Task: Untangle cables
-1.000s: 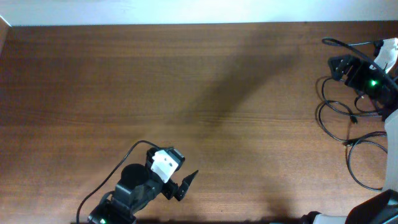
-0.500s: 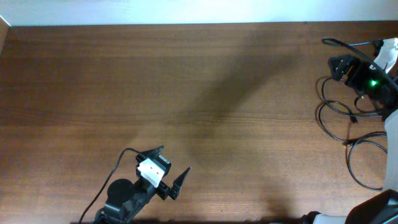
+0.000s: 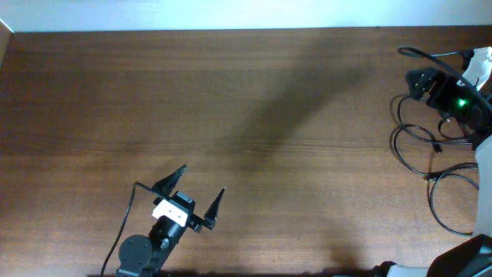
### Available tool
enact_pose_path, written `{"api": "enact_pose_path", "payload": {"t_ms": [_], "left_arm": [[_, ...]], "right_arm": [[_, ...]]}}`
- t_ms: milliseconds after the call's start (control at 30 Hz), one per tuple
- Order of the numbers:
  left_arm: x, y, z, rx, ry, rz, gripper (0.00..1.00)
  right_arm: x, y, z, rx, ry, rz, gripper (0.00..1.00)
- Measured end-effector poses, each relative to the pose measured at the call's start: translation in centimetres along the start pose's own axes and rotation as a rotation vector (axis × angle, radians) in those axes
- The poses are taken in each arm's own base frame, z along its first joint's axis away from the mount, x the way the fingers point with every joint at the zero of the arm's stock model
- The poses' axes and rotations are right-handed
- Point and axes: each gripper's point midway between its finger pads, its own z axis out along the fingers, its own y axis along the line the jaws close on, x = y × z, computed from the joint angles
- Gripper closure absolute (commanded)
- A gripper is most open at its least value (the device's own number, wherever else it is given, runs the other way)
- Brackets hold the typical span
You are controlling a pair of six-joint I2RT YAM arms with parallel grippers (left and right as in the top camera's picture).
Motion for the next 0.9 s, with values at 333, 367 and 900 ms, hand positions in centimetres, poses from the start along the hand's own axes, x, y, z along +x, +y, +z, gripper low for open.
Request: {"api": "enact_pose_path", "payload": {"t_ms": [333, 367, 900], "left_arm": [[0.5, 3.0, -0.3, -0.139, 0.021, 0.196, 0.01], [0.7, 3.5, -0.4, -0.169, 0.033, 0.180, 0.01], [3.2, 6.1, -1.2, -0.329, 0.123, 0.001, 0.01]], "right_arm": [[0.0, 0.0, 0.0, 0.000, 0.000, 0.000, 0.01], [0.0, 0.0, 0.0, 0.000, 0.000, 0.000, 0.01], [0.0, 0.0, 0.0, 0.000, 0.000, 0.000, 0.01]]}}
